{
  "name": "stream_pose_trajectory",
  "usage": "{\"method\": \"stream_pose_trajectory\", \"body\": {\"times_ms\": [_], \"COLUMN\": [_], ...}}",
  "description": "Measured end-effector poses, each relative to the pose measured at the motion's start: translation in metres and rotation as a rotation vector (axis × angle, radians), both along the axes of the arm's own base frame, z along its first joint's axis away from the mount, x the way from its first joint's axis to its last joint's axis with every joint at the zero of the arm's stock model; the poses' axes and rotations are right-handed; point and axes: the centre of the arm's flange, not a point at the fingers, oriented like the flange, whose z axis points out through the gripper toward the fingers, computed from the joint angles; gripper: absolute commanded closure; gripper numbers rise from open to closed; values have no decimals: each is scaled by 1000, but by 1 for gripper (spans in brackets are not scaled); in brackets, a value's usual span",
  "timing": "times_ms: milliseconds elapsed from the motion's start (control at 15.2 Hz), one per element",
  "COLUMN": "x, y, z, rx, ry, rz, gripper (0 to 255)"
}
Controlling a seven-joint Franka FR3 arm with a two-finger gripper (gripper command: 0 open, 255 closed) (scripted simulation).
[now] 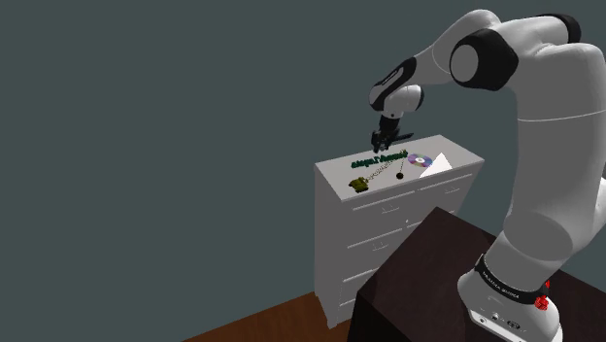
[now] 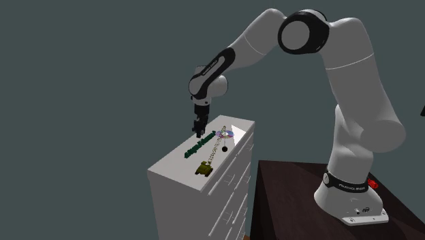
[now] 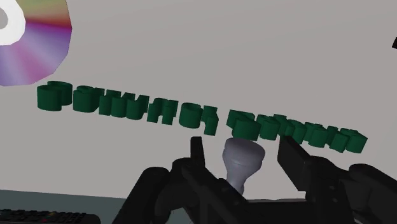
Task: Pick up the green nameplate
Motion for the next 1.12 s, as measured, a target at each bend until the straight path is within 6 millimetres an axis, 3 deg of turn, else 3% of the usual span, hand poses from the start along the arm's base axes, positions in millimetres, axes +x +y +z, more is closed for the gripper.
{"method": "stream_pose_trajectory", "body": {"times_ms": [594,1122], "x": [0,0], "y": [0,1], "z": [-1,37], "rx": [0,0], "ry": [-1,-1], "rz": [0,0], "gripper": [255,255]}}
